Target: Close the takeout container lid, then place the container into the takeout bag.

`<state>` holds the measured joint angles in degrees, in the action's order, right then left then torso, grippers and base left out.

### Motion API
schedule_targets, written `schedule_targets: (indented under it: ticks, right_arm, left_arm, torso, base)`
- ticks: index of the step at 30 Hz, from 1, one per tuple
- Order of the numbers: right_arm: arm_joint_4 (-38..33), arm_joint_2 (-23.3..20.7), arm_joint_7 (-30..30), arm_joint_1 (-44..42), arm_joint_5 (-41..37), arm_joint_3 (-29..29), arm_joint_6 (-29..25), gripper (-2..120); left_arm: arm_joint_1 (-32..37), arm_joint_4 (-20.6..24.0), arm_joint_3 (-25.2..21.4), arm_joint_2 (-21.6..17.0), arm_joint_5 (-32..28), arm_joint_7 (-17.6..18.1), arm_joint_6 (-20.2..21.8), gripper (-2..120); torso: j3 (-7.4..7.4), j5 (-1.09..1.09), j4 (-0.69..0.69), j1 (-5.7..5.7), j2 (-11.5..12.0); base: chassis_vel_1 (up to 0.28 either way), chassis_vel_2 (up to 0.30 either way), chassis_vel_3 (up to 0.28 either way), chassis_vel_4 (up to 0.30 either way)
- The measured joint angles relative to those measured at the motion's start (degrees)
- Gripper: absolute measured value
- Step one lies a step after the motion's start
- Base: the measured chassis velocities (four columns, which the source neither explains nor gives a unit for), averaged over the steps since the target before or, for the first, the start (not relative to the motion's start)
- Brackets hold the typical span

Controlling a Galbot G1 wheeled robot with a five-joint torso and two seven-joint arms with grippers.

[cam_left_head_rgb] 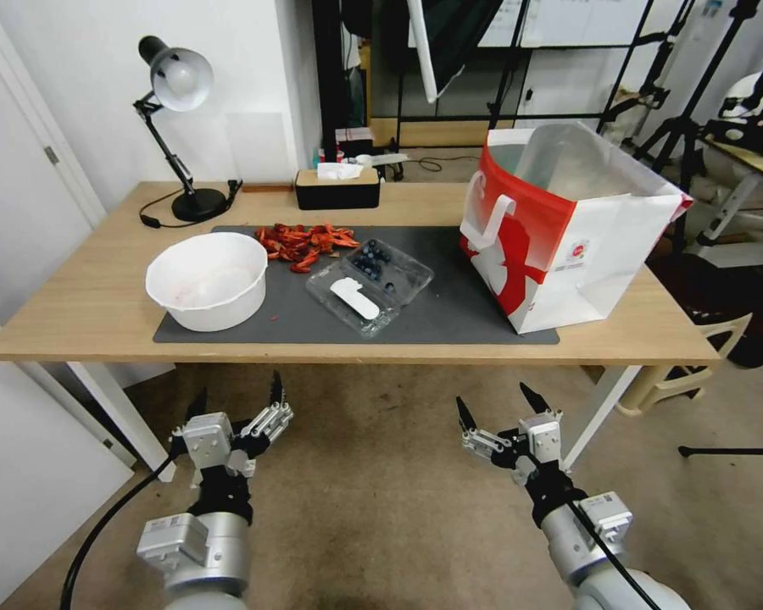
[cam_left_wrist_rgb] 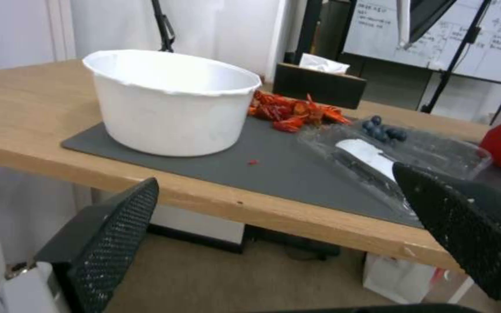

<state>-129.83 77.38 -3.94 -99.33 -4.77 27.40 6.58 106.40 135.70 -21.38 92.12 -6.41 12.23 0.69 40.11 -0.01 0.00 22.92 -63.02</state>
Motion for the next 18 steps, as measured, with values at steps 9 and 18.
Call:
schedule_targets:
  ticks: [9,18]
  right_arm:
    - [0.3,-2.0,-0.9,3.2,-5.1,0.8,-0.3,100]
    - [3.5,-5.0,-2.0,11.5,-20.2,0.1,0.6,100]
  left_arm:
    - [-1.0,-1.8,-1.3,-0.1,0.0,-2.2,-1.8,100]
    - [-2.8,-4.1,-1.3,-3.0,-1.1,-4.6,-2.4,100]
  torso:
    - [0.0,0.0,-0.01,0.0,0.0]
    - [0.0,0.0,-0.01,0.0,0.0]
  base:
    - [0.0,0.0,0.0,0.0]
    - [0.0,0.0,0.0,0.0]
